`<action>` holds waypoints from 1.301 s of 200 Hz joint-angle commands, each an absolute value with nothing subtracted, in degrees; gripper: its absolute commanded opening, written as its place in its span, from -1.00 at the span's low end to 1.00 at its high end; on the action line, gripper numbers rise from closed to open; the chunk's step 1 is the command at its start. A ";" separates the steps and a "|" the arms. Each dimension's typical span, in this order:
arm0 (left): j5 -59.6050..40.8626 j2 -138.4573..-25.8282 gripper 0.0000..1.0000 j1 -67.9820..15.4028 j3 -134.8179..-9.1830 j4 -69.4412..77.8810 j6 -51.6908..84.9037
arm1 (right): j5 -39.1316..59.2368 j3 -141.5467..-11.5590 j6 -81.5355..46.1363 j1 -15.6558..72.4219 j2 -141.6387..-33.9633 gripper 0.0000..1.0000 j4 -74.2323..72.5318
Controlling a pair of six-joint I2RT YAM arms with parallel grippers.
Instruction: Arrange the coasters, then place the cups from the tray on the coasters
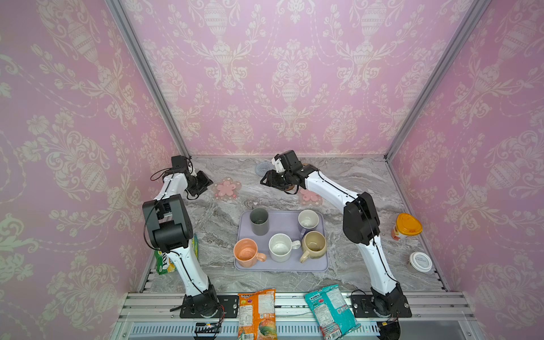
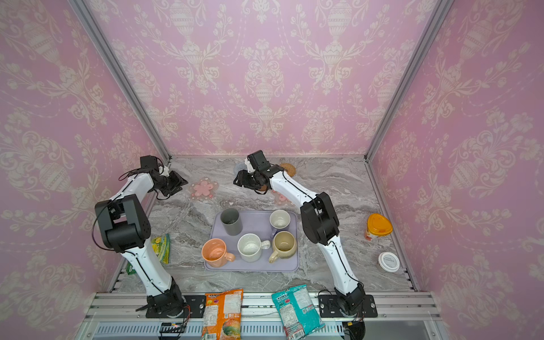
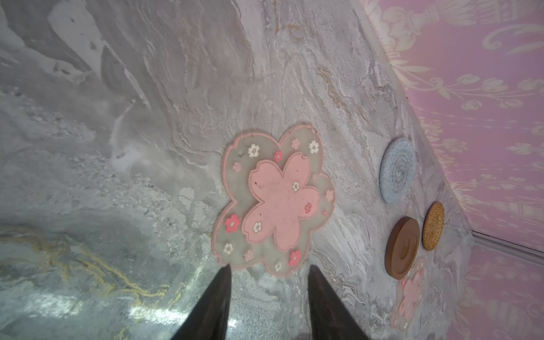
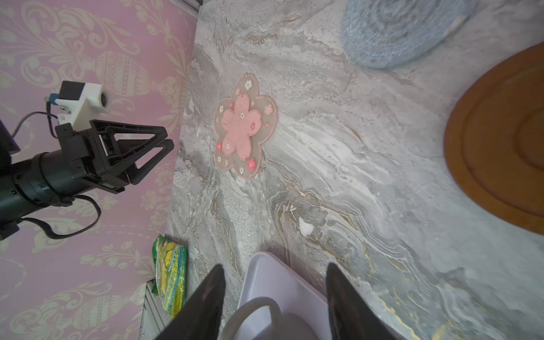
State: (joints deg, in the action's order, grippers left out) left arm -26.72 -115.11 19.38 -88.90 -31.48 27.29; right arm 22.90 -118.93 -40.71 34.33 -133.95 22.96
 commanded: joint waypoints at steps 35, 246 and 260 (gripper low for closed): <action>-28.72 -124.97 -0.04 21.18 -95.42 -29.27 29.25 | 26.65 -125.59 -49.22 35.63 -142.02 0.16 15.77; -36.41 -131.67 -0.04 16.30 -90.77 -26.79 27.03 | 22.51 -121.70 -45.22 34.62 -140.04 0.14 21.93; -36.30 -131.10 -0.04 15.57 -89.73 -26.49 26.89 | 22.33 -120.19 -45.10 34.45 -139.42 0.14 21.55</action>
State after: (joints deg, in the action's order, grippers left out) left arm -38.15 -129.60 17.58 -93.78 -20.75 28.18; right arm 23.79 -122.69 -46.65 34.98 -143.22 20.01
